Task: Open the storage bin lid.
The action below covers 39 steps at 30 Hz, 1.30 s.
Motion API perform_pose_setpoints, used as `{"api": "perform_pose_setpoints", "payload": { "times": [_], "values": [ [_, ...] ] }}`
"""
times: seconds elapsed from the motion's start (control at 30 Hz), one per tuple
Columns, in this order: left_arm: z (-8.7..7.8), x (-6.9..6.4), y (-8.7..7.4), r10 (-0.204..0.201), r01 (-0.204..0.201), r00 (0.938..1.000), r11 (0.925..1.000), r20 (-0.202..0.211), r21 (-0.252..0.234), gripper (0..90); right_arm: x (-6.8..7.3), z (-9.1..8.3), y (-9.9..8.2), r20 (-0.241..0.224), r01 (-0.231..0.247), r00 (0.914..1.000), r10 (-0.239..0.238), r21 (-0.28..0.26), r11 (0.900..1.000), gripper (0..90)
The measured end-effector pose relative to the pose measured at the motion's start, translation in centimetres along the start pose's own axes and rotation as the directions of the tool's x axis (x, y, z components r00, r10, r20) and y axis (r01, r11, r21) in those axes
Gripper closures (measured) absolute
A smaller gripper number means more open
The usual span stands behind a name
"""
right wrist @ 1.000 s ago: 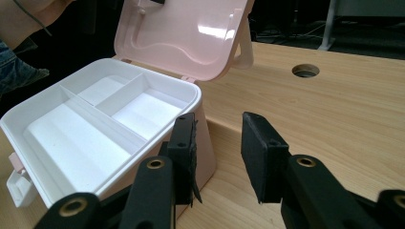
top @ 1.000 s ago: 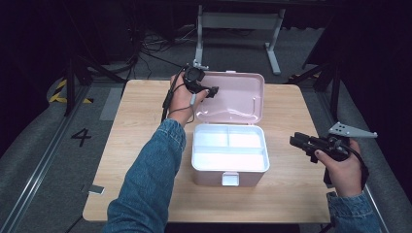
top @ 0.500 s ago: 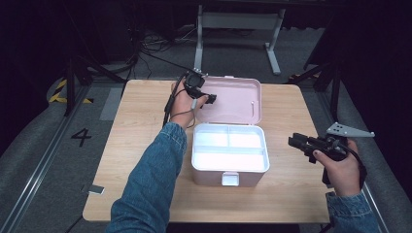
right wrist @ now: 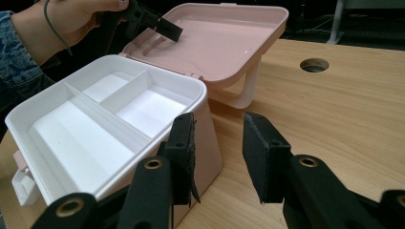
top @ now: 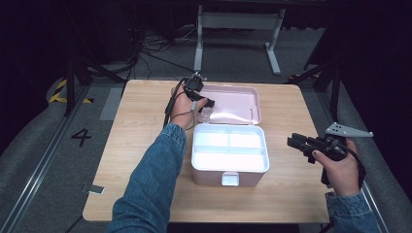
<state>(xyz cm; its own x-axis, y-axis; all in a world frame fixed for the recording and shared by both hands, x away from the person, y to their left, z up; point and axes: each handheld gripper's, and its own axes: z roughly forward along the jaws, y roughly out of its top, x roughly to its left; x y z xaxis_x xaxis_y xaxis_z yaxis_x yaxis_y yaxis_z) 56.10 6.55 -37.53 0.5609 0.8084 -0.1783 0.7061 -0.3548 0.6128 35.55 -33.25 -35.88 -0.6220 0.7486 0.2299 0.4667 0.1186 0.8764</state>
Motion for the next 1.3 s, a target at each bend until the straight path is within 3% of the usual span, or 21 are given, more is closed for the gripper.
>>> {"api": "perform_pose_setpoints", "payload": {
  "times": [0.13, 0.23, 0.4, 0.53, 0.67, 0.73, 0.8, 0.93, 1.03, 1.3],
  "values": [
    [0.6, 0.4, -0.4, -0.053, 0.052, 0.9981, 0.9978, 0.030, 0.040, 23.8, 0.1, 0.0, 0.0, -0.006, -0.003, 1.0000, 0.003, 0.001, 1.0000, 65.7],
    [0.8, 0.7, -0.5, -0.070, 0.067, 0.9965, 0.9965, 0.046, 0.050, 23.8, 0.1, 0.1, 0.0, -0.008, -0.003, 1.0000, 0.003, 0.002, 1.0000, 65.6],
    [0.6, 1.1, -0.8, -0.071, 0.068, 0.9953, 0.9965, 0.066, 0.047, 25.4, 0.1, 0.0, 0.0, -0.006, -0.002, 1.0000, 0.002, -0.003, 1.0000, 65.4],
    [-0.2, 1.7, -1.0, -0.079, 0.079, 0.9951, 0.9969, 0.060, 0.003, 26.7, 0.1, 0.0, 0.0, -0.008, -0.006, 1.0000, 0.006, -0.005, 1.0000, 65.0],
    [-1.7, 1.8, -1.0, -0.055, 0.056, 0.9983, 0.9974, 0.019, -0.047, 26.1, 0.0, 0.2, 0.1, -0.002, -0.002, 1.0000, 0.002, -0.006, 1.0000, 64.3],
    [-2.9, 1.5, -1.1, -0.011, 0.011, 0.9999, 0.9979, -0.003, -0.064, 25.1, -0.1, 0.4, 0.2, -0.002, -0.007, 1.0000, 0.007, -0.005, 1.0000, 63.9],
    [-4.1, 1.1, -1.4, 0.019, -0.019, 0.9998, 0.9961, -0.002, -0.086, 24.7, -0.1, 0.7, 0.3, -0.005, -0.003, 1.0000, 0.003, -0.002, 1.0000, 63.1],
    [-5.9, 0.3, -1.9, 0.043, -0.042, 0.9990, 0.9919, 0.007, -0.120, 24.6, -0.2, 1.0, 0.5, -0.009, -0.009, 0.9999, 0.009, -0.002, 1.0000, 62.6],
    [-8.5, -1.0, -2.7, 0.098, -0.097, 0.9952, 0.9848, 0.000, -0.145, 24.6, -0.1, 1.5, 0.8, -0.016, -0.004, 0.9999, 0.004, 0.010, 0.9999, 61.7],
    [-12.9, -2.6, -4.7, 0.166, -0.163, 0.9862, 0.9710, -0.002, -0.174, 24.8, -0.7, 2.1, 1.8, -0.004, 0.000, 1.0000, 0.000, 0.030, 0.9996, 56.7]
  ]
}}
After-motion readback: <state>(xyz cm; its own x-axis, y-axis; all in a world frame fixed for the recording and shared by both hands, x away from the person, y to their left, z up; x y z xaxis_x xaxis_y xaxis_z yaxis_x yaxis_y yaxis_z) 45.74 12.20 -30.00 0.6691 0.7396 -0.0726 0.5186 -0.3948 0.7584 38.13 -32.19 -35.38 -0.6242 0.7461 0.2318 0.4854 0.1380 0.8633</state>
